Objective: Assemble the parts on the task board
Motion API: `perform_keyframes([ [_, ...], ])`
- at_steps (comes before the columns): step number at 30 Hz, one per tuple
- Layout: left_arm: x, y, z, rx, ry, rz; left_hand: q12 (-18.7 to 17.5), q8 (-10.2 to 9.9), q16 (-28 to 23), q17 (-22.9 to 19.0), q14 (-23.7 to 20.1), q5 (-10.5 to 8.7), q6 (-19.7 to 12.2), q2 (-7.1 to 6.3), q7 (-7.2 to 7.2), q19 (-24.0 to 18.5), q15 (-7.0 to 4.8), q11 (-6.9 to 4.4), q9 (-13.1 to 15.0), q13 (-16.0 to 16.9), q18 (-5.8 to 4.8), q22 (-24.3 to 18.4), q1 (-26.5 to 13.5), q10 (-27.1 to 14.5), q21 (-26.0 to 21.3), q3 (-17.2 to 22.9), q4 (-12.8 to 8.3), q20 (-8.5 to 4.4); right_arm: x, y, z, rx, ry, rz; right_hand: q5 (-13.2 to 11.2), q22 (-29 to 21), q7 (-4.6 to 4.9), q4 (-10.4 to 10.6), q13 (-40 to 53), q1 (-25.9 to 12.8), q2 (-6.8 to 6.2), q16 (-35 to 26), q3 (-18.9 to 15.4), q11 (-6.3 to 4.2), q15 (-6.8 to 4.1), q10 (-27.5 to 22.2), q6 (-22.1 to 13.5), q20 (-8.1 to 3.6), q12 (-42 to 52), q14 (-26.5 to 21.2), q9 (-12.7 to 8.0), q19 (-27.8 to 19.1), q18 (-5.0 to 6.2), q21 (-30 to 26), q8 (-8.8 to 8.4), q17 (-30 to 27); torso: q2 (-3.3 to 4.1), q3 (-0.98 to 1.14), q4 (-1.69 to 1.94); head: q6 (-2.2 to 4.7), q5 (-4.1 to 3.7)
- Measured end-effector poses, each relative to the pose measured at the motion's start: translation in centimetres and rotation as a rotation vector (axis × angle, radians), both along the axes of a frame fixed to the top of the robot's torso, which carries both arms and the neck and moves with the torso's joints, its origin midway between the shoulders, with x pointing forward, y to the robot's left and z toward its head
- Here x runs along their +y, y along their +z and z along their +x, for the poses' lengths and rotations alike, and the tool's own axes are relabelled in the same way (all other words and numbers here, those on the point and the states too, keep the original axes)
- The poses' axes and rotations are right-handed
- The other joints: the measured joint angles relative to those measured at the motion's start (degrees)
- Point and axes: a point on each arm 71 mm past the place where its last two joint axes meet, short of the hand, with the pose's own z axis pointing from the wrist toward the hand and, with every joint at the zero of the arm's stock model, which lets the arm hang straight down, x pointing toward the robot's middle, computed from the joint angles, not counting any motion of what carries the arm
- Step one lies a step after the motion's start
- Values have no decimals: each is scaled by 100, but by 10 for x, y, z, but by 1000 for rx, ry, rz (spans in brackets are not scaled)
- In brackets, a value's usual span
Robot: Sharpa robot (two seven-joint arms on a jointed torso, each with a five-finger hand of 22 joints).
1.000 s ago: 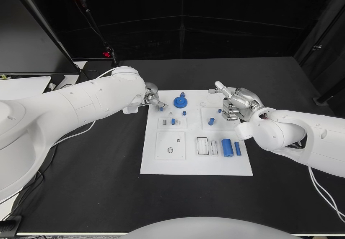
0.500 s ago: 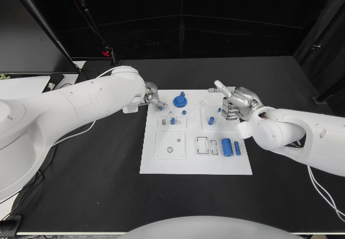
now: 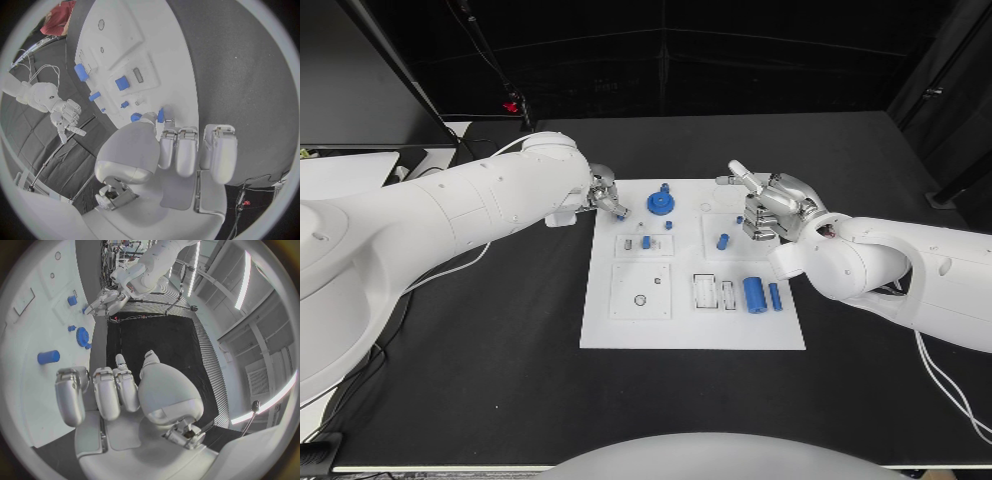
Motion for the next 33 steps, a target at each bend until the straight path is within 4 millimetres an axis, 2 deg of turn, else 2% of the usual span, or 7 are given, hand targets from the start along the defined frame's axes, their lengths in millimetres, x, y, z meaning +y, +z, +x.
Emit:
perform_keyframes([
  [4, 1, 0, 0, -2, 0, -3, 0, 0, 0, 0, 0, 210, 6, -73, -5, 0, 0, 0, 10, -3, 0, 0, 119, 0, 0, 231, 0, 0, 0, 0, 0, 0, 0, 0, 0, 0, 0, 0, 0, 0, 0, 0, 0, 0, 0, 0, 0, 0, 0, 0, 0, 0, 0, 0, 0, 0, 0, 1, 0, 0, -1],
  [7, 1, 0, 0, -4, -3, -6, -2, -5, 0, 0, 0, 270, 76, -125, -12, 0, 0, 0, 16, -25, 0, 0, 172, 0, 0, 455, 6, 0, 0, 0, 0, 0, -1, 0, 0, 0, 0, 0, 0, 0, 0, 0, 0, 0, 0, 0, 0, 0, 0, 0, 0, 0, 0, 0, 0, 0, 0, 0, 0, 4, -1],
  [21, 2, 1, 1, -20, -13, -28, -41, -97, 0, 0, 1, 317, 194, -207, 25, 0, 2, 10, 8, -19, 0, 0, 254, -8, 0, 1123, 8, 0, -1, 0, 1, 2, -3, -2, 0, 0, 0, 0, 0, 0, 0, 0, 0, 0, 0, 0, 0, 0, 0, 0, 0, 0, -1, 0, 0, 0, 0, 1, 0, 9, -21],
  [27, 3, 2, 1, -33, -16, -40, -41, -113, 0, 0, 2, 317, 200, -209, 31, 0, 3, 11, 8, -15, 0, 0, 256, -8, 0, 1196, 59, 0, -2, -1, 1, 3, -4, -3, 0, 0, 0, 0, 0, 0, 0, 0, 0, 0, 0, 0, 0, 0, 0, 0, 0, 0, -1, 0, 0, 0, 1, 1, 1, 1, -27],
  [33, 6, 3, 1, -52, -16, -64, -40, -115, 0, 0, 2, 314, 210, -268, 41, 0, 4, 12, 14, -5, 0, 0, 315, -9, 0, 1260, 122, 0, -3, -1, 1, 3, -6, -4, 0, 0, 0, 0, 0, 0, 0, 0, 0, 0, 0, 0, 0, 0, 0, 0, 0, 0, 0, 0, 0, 0, 1, 1, 5, -4, -34],
])
